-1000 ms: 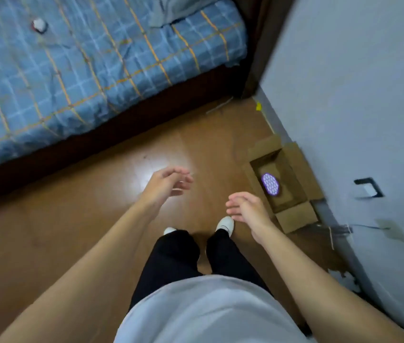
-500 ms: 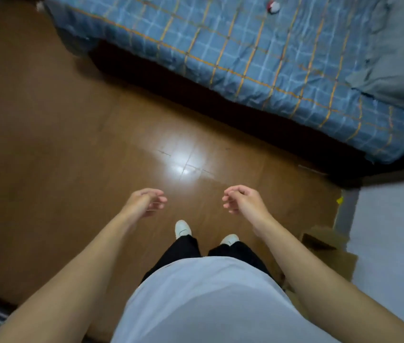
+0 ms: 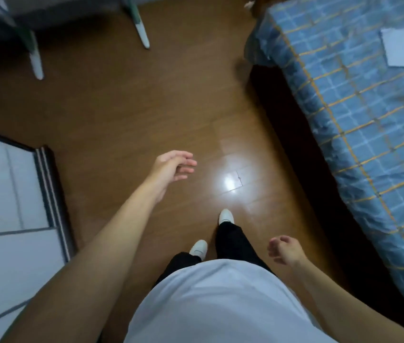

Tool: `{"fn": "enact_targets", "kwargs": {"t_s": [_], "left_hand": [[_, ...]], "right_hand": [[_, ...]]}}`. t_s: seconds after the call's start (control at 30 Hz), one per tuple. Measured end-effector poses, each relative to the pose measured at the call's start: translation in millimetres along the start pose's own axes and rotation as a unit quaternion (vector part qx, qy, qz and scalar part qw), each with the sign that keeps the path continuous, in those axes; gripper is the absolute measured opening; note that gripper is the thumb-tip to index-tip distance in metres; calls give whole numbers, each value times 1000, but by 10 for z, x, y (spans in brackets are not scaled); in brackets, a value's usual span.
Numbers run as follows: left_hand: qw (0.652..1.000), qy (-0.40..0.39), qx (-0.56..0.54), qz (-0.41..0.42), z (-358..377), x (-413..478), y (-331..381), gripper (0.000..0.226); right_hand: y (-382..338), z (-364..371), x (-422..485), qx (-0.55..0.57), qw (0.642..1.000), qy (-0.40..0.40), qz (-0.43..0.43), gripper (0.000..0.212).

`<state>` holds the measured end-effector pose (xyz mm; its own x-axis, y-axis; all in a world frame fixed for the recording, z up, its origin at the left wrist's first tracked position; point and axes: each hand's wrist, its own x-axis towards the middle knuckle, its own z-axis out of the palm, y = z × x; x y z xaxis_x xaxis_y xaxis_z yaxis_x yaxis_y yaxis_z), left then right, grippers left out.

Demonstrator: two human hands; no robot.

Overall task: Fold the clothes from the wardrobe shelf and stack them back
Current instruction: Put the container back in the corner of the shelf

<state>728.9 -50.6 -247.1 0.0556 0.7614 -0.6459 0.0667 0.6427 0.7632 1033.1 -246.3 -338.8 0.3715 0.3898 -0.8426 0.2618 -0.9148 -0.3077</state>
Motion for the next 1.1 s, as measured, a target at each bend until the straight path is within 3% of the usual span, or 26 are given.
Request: {"fn": "enact_targets", "kwargs": {"t_s": [0.17, 0.33, 0.47, 0.67, 0.83, 1.1], "left_hand": [[993, 107, -17, -53, -394, 132, -111, 20], [969, 183, -51, -155, -734, 22, -605, 19], [950, 198, -86, -227, -1038, -70, -996, 19], [922, 215, -144, -287, -1494, 247, -1201, 21], [923, 203, -169, -279, -2122, 1019, -663, 17], [962, 175, -174, -118, -3050, 2408, 1258, 14]], "right_hand": [[-1080, 27, 431, -152, 982, -87, -67, 18], [-2583, 349, 500, -36, 976, -149, -153, 17], [-3615, 662, 428, 17, 958, -184, -220, 15], [-4476, 1087, 441, 19, 952, -186, -244, 17], [-4886, 1375, 532, -43, 971, -129, -198, 12], [-5330, 1408, 902, -129, 979, -88, -128, 15]]}}
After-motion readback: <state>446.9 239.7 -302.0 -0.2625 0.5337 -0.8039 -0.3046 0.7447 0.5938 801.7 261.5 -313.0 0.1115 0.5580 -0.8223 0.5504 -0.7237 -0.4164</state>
